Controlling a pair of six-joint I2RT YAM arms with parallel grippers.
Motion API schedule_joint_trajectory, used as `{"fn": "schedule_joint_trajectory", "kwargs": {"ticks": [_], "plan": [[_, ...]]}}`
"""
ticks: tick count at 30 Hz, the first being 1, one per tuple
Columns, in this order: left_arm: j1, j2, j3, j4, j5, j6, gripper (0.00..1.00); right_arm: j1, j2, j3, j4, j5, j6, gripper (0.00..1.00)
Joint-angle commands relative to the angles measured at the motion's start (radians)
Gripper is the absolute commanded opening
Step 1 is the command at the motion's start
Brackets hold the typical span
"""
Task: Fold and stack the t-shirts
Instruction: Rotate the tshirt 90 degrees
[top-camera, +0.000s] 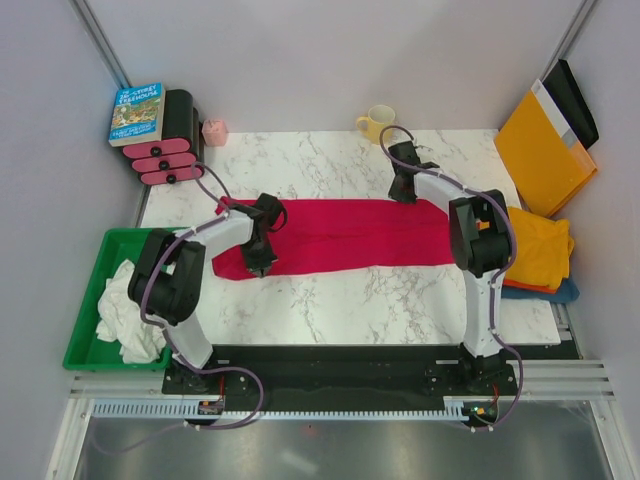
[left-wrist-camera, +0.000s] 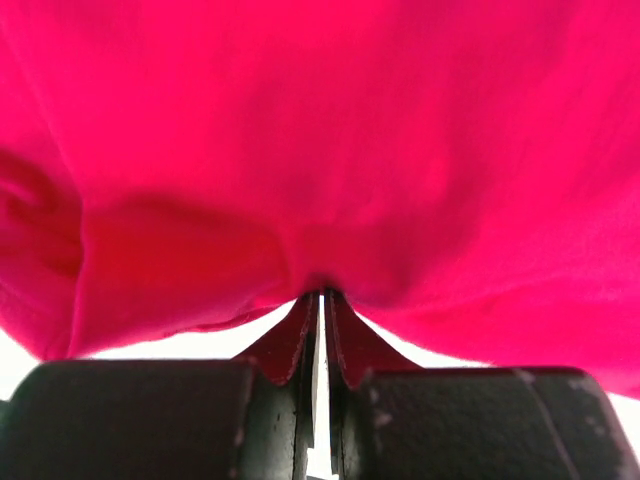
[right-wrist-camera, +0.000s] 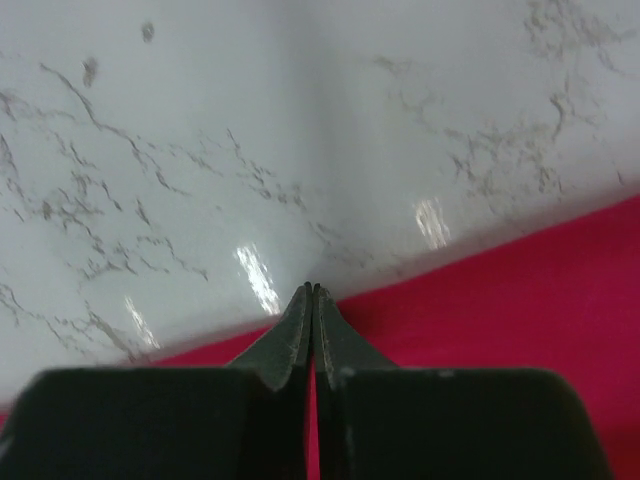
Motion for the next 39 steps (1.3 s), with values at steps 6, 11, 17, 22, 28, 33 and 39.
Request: {"fn": "schedule_joint_trajectory", "kwargs": {"ticks": [6, 11, 17, 22, 28, 33, 39], "plan": [[0.099, 0.288, 0.304, -0.037, -0.064, 0.003, 0.09, 0.004, -0.188, -0.315, -0.126, -0.040, 0.009, 0.06], [0.108, 0.445, 0.542, -0.132, -0.066, 0.037, 0.08, 0.004, -0.311, -0.444, -0.158, -0.061, 0.015, 0.09], [0.107, 0.684, 0.989, -0.268, -0.058, 0.128, 0.07, 0.023, -0.440, -0.597, -0.202, -0.136, 0.044, 0.10], [0.092, 0.822, 1.241, -0.312, 0.003, 0.187, 0.08, 0.152, -0.550, -0.717, -0.217, -0.184, 0.071, 0.10], [0.092, 0.905, 1.386, -0.283, 0.121, 0.218, 0.11, 0.310, -0.589, -0.782, -0.199, -0.311, 0.128, 0.11], [0.092, 0.928, 1.406, -0.237, 0.256, 0.224, 0.15, 0.408, -0.581, -0.769, -0.169, -0.452, 0.119, 0.12], [0.093, 0.950, 1.450, -0.185, 0.405, 0.238, 0.15, 0.493, -0.538, -0.671, -0.165, -0.526, 0.047, 0.13]]}}
